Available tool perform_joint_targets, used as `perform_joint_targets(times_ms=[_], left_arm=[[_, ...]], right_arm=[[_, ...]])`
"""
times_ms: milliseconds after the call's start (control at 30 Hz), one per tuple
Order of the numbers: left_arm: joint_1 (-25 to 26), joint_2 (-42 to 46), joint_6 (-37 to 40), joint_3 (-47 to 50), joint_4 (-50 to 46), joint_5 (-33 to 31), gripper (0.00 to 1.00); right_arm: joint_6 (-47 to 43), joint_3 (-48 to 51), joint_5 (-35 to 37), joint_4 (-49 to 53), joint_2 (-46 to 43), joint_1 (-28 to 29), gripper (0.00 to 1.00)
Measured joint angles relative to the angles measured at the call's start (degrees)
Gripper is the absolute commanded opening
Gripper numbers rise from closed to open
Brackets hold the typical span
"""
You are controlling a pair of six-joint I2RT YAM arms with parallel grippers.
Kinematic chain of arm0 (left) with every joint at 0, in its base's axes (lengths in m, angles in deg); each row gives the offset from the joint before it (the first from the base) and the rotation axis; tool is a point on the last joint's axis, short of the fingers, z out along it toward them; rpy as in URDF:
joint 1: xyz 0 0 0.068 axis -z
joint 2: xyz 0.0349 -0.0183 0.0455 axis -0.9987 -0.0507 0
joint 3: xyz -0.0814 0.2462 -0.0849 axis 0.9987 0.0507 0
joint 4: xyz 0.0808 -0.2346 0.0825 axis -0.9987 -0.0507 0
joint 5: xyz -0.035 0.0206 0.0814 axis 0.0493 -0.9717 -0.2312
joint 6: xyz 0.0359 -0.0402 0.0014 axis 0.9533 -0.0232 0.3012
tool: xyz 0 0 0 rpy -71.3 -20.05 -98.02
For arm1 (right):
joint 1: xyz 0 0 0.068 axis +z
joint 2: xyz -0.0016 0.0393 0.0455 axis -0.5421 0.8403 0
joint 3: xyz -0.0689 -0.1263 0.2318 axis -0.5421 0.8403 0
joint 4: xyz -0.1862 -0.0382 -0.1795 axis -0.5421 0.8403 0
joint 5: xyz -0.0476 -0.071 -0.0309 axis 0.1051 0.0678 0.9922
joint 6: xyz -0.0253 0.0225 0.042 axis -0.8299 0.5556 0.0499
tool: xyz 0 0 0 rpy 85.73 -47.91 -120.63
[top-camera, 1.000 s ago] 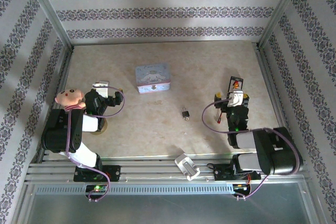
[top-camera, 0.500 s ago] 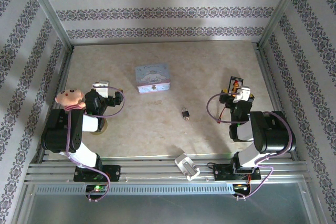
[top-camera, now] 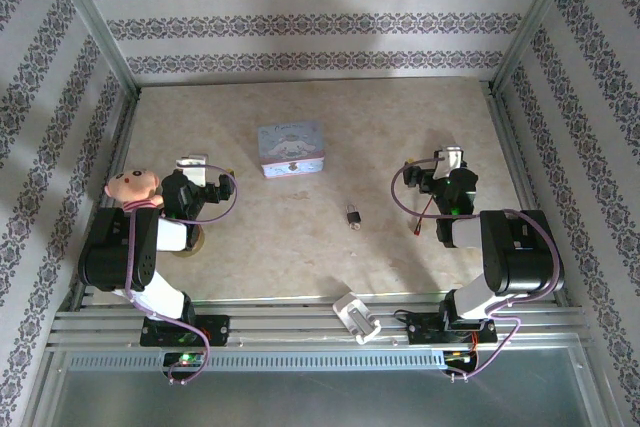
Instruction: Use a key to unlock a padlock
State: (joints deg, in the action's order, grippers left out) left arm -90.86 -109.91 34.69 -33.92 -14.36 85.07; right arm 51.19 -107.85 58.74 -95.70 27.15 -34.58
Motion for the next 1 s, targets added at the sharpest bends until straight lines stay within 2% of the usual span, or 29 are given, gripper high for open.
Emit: perform_joint_targets(times_ms=[100,300,467,1000], left_arm=[[0.00,0.00,0.00,0.00,0.00,-0.02,0.99],[0.00,0.00,0.00,0.00,0.00,0.00,0.99],[0.00,0.00,0.00,0.00,0.00,0.00,0.99],[0.00,0.00,0.00,0.00,0.00,-0.04,0.99]], right_arm=[[0.04,0.00,-0.52,0.57,0.00,0.02,0.98],[0.48,0.02,5.42,1.03,0.00,0.42,0.98],[0.48,0.02,7.30,1.03,0.00,0.52,0.98],[0.48,0.02,8.37,1.05,0.00,0.79,0.98]])
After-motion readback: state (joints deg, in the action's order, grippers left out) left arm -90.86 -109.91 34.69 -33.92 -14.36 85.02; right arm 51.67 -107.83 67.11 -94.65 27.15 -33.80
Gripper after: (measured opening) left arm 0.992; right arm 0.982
